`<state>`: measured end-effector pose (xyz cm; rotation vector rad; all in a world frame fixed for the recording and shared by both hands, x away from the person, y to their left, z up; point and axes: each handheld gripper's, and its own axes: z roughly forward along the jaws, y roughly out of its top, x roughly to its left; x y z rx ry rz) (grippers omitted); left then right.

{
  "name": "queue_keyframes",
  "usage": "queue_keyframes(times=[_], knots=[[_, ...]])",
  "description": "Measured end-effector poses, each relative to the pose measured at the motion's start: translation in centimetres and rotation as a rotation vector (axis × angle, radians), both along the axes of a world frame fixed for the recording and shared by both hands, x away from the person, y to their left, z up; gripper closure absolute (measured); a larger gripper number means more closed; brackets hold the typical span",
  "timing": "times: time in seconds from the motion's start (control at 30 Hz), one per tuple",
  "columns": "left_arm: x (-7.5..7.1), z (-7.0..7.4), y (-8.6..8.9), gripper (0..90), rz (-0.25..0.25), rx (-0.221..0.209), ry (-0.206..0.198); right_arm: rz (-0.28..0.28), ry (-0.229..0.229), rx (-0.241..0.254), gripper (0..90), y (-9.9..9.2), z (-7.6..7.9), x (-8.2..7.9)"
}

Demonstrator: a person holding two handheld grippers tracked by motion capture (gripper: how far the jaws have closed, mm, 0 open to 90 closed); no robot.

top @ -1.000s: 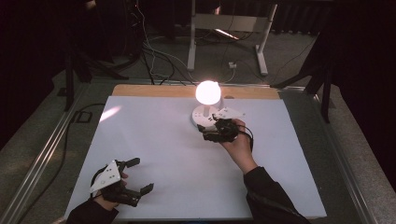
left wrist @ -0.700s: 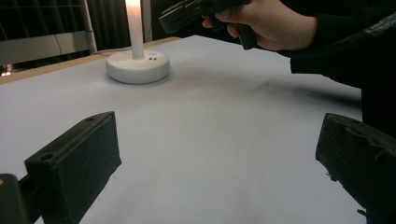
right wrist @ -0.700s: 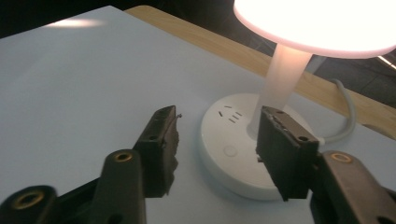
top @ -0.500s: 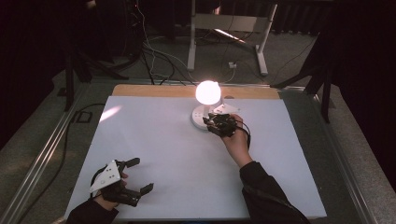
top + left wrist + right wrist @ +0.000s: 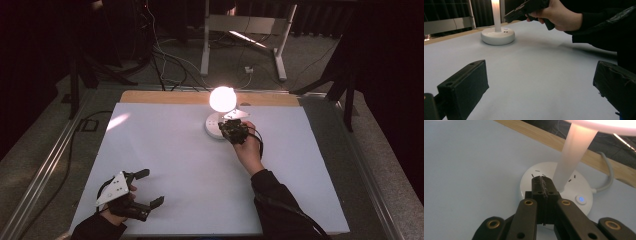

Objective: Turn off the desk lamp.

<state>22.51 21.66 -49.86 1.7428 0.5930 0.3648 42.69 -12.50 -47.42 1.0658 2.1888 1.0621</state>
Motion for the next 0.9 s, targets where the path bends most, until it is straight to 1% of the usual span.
queue_keyframes(times=[0.1,0.27,0.57,0.77,0.9], knots=[[0.0,0.0,0.0,0.5,0.0,0.0,0.0,-0.002,0.007,-0.003,90.0,0.2,-0.2,0.3],[0.0,0.0,0.0,0.5,0.0,-0.003,0.0,-0.008,0.013,-0.026,90.0,0.7,-1.0,0.8],[0.0,0.0,0.0,0.5,-0.001,-0.001,0.0,-0.029,0.032,-0.034,90.0,0.8,-2.1,1.4],[0.0,0.0,0.1,0.5,-0.001,-0.002,0.0,-0.035,0.034,-0.048,90.0,1.0,-2.6,1.5],[0.0,0.1,0.0,0.5,-0.002,-0.001,0.0,-0.04,0.037,-0.045,90.0,1.0,-2.8,1.7]])
